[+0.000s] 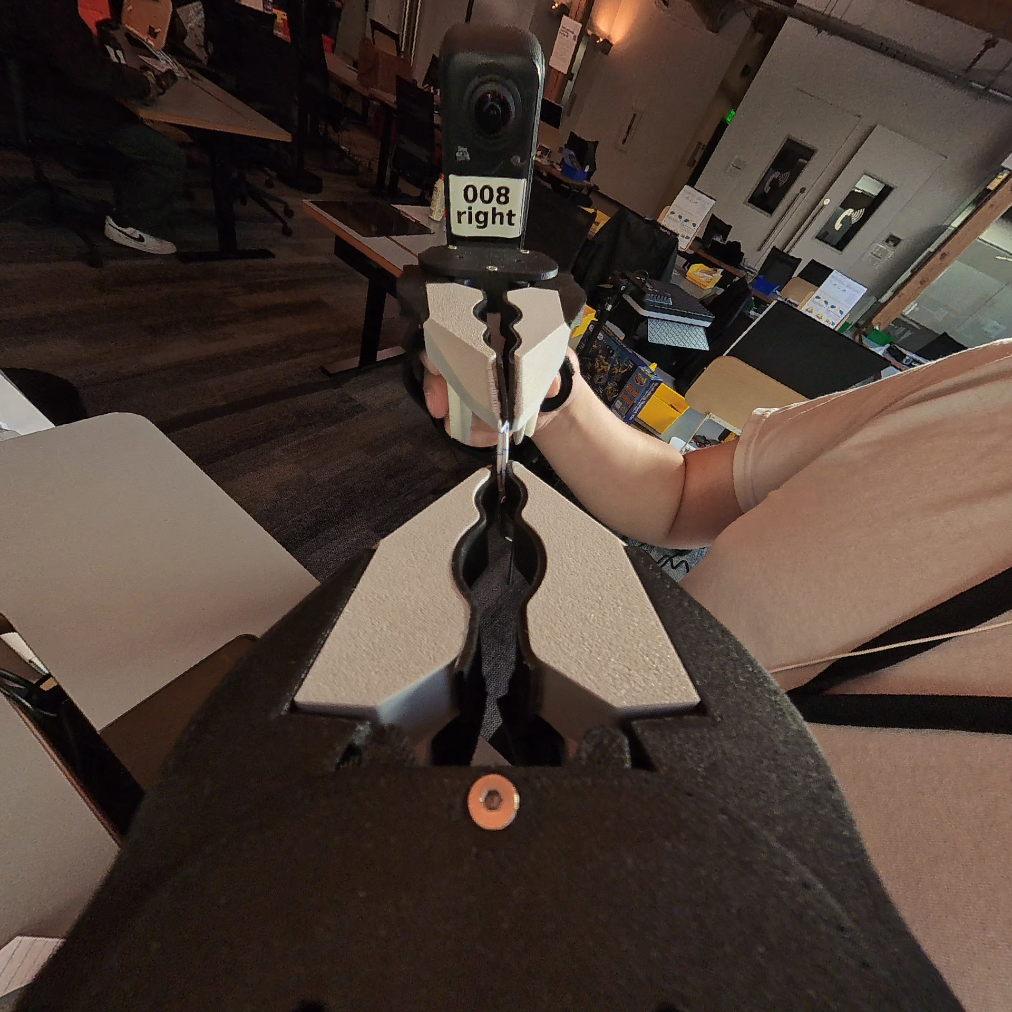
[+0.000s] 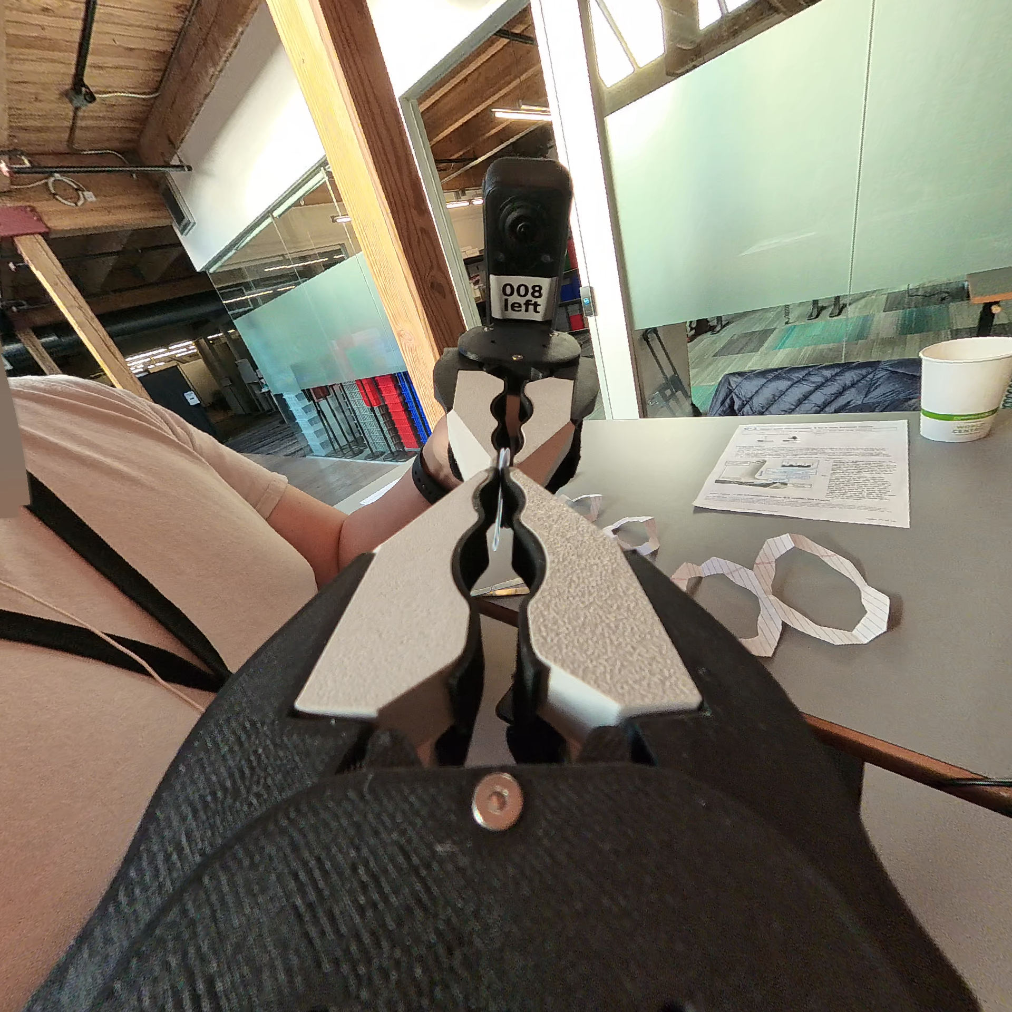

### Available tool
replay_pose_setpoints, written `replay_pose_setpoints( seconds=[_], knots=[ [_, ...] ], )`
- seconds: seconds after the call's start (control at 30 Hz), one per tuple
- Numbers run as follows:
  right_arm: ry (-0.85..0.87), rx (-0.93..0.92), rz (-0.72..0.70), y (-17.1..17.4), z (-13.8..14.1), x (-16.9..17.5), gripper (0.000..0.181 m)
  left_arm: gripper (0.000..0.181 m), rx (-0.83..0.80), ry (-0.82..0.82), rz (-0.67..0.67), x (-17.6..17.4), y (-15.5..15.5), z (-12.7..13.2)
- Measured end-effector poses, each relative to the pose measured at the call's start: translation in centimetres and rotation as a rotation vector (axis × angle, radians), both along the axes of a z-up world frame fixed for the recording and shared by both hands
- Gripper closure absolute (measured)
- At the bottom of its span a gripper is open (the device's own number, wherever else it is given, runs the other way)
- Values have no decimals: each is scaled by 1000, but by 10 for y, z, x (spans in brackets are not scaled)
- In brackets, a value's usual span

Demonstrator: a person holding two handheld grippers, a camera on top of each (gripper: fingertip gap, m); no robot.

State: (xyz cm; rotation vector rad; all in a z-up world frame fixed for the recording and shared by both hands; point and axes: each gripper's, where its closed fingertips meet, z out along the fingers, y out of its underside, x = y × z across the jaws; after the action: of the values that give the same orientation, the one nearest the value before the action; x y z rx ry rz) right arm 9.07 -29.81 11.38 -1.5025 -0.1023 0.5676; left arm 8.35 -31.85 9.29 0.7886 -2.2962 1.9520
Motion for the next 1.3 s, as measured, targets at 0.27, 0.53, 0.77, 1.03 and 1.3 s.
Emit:
replay_pose_setpoints(
  seconds=[0.27, 0.53, 0.77, 1.03, 1.3],
  knots=[
    [12, -34, 21, 5, -7, -1, 181, 181, -3, -7, 4, 2, 5, 0],
    [26, -16, 8, 10, 1, 6, 181, 181, -35, -5, 5, 8, 10, 8],
    [39, -9, 5, 13, 2, 9, 181, 181, -72, 5, 20, 10, 14, 11],
    [-196, 97, -172, 5, 13, 18, 181, 151, -215, 96, 120, 13, 35, 17],
    [-269, 114, -103, 5, 18, -5, 181, 158, -367, 57, 5, -7, 36, 38]
  ],
)
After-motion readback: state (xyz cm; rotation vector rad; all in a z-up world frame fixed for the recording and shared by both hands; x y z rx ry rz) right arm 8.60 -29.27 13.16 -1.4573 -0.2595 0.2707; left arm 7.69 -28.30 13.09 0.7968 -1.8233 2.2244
